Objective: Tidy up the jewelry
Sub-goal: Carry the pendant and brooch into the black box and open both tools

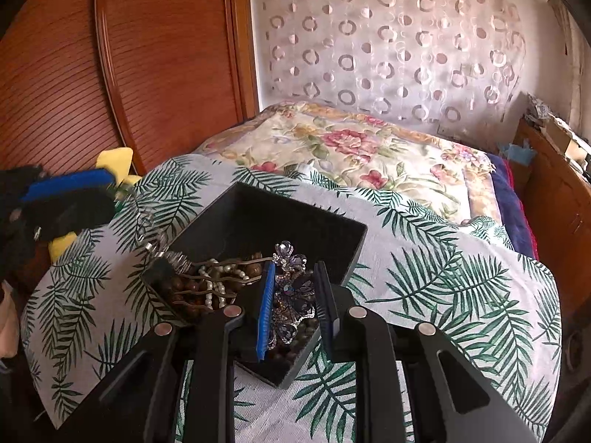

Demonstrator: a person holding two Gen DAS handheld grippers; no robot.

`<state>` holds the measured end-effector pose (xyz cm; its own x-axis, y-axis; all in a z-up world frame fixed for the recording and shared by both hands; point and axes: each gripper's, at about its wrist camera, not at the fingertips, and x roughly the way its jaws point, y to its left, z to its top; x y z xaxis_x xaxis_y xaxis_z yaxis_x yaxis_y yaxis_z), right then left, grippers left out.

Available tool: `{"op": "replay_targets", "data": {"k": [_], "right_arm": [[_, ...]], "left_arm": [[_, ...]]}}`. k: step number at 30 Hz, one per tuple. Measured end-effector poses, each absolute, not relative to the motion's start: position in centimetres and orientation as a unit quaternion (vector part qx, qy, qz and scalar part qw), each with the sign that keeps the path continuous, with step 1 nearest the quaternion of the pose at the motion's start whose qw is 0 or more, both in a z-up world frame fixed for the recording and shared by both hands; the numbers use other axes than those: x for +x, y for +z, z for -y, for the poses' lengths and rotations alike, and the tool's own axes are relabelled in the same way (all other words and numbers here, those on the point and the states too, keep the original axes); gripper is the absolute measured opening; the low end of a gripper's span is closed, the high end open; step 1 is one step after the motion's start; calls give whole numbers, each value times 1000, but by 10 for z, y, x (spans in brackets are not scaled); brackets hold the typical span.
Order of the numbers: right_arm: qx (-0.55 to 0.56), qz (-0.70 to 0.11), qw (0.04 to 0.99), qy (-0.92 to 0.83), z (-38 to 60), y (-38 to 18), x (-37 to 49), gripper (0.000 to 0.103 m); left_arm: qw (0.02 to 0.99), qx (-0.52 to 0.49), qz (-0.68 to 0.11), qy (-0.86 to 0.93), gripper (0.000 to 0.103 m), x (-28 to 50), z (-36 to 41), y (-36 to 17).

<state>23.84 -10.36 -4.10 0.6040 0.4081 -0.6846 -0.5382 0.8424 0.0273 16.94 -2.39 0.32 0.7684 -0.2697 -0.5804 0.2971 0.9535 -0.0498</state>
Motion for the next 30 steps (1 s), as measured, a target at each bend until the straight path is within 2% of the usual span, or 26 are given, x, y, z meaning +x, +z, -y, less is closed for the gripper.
{"op": "replay_targets", "data": {"k": [3, 5, 19, 20, 21, 23, 30], "right_arm": [[-86, -356, 892, 267, 105, -42, 238, 29], [-83, -353, 892, 269, 107, -40, 237, 44], [-68, -336, 899, 274, 159, -32, 190, 44], [-68, -336, 899, 274, 162, -33, 187, 44], [-68, -337, 898, 274, 164, -34, 185, 44], [-66, -340, 897, 274, 170, -37, 179, 44], [-59, -346, 896, 273, 188, -52, 155, 44]], "left_arm": [[939, 20, -309, -149, 15, 179, 25, 3], [938, 20, -313, -149, 15, 186, 27, 2], [931, 23, -332, -148, 16, 211, 45, -12], [931, 23, -333, -149, 19, 211, 46, -13], [930, 23, -336, -149, 32, 211, 47, -14], [931, 25, -334, -148, 43, 211, 48, -15], [930, 25, -330, -156, 48, 184, 49, -22]]}}
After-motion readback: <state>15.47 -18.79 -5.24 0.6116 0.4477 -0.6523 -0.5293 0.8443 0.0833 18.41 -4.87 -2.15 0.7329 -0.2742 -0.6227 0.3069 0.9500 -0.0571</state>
